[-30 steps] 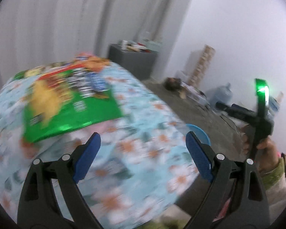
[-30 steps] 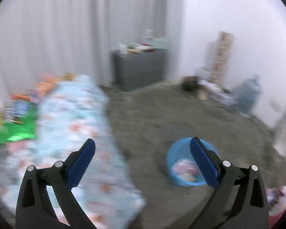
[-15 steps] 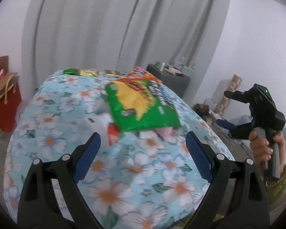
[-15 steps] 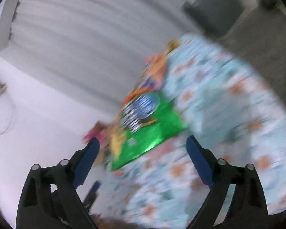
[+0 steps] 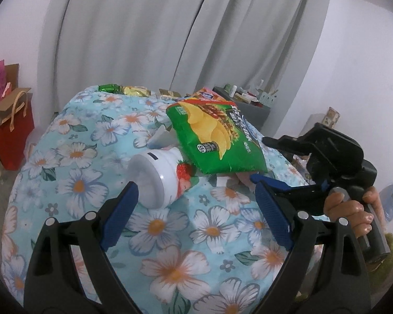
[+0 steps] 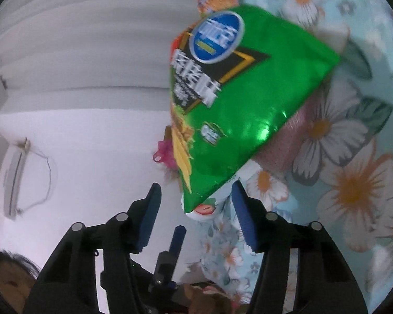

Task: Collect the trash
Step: 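Grasp the green chip bag with the right tool while the left tool reaches for the pink snack packet, then grasp the pink snack packet with the left tool while the right tool holds the green chip bag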

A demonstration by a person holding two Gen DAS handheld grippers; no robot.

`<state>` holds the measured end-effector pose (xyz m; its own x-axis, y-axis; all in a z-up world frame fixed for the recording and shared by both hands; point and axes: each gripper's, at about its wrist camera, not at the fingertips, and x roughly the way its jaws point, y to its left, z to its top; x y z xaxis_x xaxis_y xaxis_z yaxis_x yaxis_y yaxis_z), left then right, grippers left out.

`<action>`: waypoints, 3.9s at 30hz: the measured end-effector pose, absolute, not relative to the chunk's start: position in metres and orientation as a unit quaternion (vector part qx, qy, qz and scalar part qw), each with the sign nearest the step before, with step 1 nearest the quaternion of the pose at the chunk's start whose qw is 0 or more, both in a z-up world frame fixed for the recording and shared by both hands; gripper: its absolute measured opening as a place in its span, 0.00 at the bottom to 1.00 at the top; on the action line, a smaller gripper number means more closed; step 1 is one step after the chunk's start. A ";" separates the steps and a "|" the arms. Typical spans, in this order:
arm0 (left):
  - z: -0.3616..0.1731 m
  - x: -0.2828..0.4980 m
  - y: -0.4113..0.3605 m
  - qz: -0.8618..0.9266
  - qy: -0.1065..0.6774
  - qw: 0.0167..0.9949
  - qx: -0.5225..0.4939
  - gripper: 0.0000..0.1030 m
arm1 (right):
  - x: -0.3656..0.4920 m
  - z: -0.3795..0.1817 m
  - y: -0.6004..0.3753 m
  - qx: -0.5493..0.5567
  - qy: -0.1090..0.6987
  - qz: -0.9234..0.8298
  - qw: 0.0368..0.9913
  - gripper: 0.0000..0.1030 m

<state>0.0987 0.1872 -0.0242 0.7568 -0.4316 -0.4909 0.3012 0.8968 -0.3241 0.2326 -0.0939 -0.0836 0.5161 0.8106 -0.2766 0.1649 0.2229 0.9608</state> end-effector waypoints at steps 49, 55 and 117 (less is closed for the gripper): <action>-0.025 0.479 0.121 -0.243 0.492 0.833 -0.078 0.73 | 0.161 -0.115 -0.198 0.630 0.348 0.286 0.632 0.05; -0.054 0.505 0.098 -0.247 0.522 0.815 -0.045 0.70 | 0.160 -0.133 -0.209 0.640 0.351 0.287 0.621 0.05; 0.141 0.352 0.109 -0.281 0.319 0.905 0.020 0.00 | 0.132 -0.030 -0.240 0.574 0.220 0.293 0.732 0.04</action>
<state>0.3522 0.1088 0.1407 0.6376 -0.4963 -0.5892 0.5223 0.8407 -0.1430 0.1321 -0.2402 -0.0303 0.7323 0.6808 0.0143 -0.1760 0.1689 0.9698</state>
